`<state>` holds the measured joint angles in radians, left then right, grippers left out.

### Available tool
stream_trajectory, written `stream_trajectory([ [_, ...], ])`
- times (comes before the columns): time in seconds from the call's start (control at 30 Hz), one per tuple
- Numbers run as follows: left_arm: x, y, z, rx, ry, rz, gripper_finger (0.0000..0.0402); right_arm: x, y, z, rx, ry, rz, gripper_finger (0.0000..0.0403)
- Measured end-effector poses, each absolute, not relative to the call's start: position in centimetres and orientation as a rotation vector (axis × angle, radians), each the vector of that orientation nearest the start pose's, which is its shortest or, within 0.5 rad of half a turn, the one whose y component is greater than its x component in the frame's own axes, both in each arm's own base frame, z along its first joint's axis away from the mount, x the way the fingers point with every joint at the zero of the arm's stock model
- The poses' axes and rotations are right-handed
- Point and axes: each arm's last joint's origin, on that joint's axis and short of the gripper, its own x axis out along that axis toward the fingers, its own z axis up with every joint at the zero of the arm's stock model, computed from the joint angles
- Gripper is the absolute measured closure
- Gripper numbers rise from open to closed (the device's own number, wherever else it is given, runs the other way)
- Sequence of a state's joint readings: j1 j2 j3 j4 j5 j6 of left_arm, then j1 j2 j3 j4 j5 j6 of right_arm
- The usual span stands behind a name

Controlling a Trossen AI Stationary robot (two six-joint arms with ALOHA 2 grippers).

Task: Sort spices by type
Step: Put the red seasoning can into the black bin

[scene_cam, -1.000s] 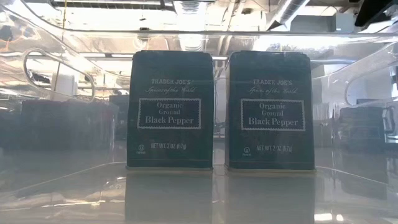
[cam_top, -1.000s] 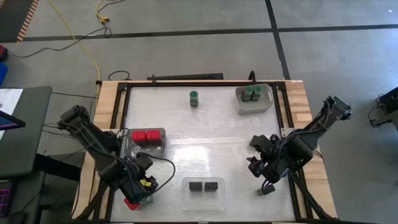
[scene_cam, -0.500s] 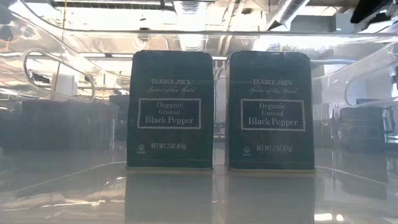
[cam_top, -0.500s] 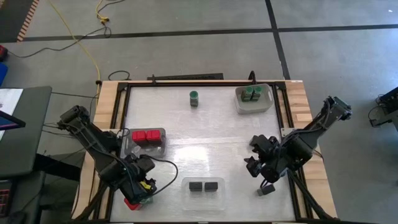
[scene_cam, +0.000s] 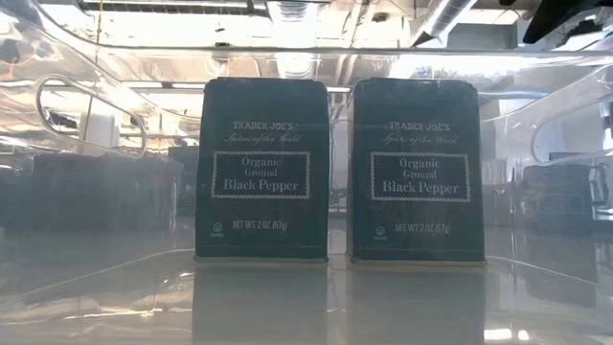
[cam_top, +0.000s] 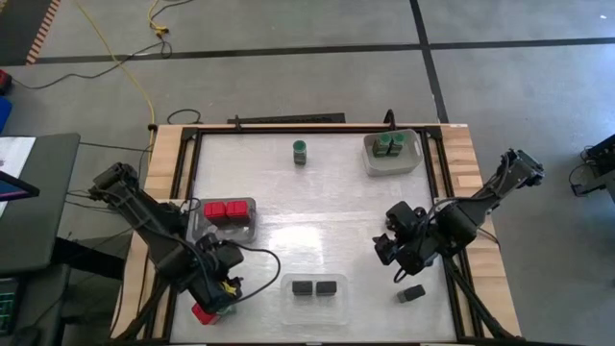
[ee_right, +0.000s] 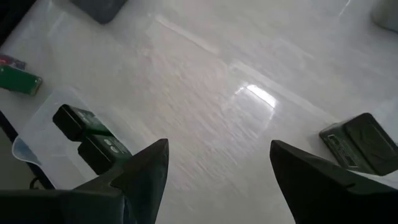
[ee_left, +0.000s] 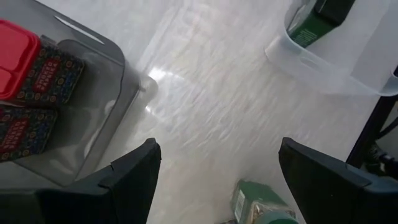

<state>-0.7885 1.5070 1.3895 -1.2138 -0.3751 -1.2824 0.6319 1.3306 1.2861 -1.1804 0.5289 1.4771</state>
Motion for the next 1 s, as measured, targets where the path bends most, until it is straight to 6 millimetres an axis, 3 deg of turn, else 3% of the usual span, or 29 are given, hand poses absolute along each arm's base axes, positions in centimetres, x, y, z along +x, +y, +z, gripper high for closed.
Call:
stream_trajectory([
  [0.4, 20.9, -18.2, 30.6, -0.456, 1.080, 0.426, 0.0027, 22.2, 14.5, 29.2, 0.593, 0.881, -0.678, 0.0098],
  [0.7, 21.1, -18.3, 30.6, -0.732, 1.021, 0.559, 0.0024, 23.6, 15.7, 26.7, 0.528, 0.980, -0.686, 0.0098],
  [1.0, 20.0, -18.0, 30.3, -1.006, 1.065, 0.841, 0.0024, 22.9, 15.4, 27.9, 0.484, 0.982, -0.612, 0.0098],
])
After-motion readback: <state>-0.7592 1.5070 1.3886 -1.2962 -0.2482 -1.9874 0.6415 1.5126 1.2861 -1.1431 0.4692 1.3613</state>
